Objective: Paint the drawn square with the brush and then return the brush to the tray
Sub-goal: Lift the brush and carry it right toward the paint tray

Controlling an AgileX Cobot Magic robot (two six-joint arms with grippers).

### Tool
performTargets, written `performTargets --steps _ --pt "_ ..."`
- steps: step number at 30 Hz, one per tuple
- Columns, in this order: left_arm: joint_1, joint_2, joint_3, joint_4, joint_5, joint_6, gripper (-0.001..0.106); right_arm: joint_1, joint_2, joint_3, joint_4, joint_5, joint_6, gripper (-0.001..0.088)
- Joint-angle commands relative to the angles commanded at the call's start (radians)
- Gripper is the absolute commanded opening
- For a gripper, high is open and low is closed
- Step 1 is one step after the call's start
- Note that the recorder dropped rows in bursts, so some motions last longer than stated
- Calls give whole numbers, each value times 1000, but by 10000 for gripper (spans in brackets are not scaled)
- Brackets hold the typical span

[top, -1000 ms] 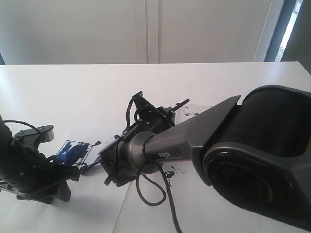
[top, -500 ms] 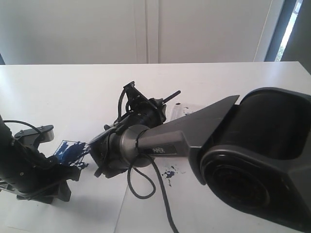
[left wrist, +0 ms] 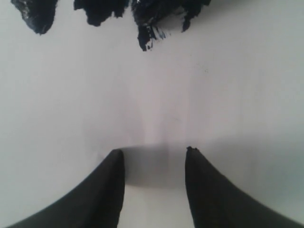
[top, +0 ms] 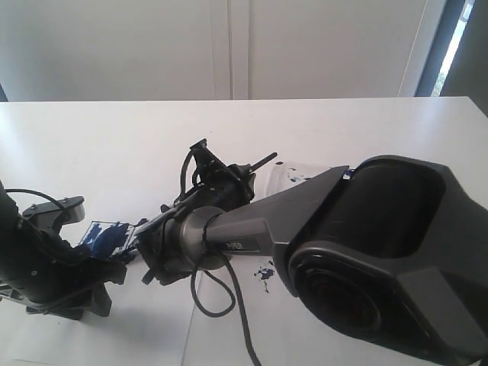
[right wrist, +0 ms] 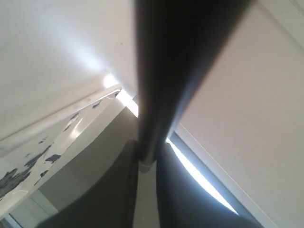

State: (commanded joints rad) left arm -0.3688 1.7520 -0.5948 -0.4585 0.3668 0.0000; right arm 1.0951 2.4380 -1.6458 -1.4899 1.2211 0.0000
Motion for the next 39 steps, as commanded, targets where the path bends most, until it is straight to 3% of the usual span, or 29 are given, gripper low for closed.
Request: performTargets --steps 11,15,19,26,31,34,39 --pt "0 0 2 0 1 0 479 -10 41 -60 54 0 17 0" --pt "0 -8 16 -5 -65 0 479 -29 47 -79 65 0 34 0" --pt "0 -59 26 -21 -142 0 479 -38 32 -103 68 0 178 0" --pt "0 -275 26 -30 -218 0 479 -40 -55 -103 176 0 279 0" --pt "0 -526 26 6 -233 0 479 -48 -195 -94 347 0 372 0" --pt "0 -697 26 50 -203 0 479 -57 -308 -94 472 0 405 0" --pt "0 -895 27 76 -141 0 479 -59 -465 -35 545 0 426 0"
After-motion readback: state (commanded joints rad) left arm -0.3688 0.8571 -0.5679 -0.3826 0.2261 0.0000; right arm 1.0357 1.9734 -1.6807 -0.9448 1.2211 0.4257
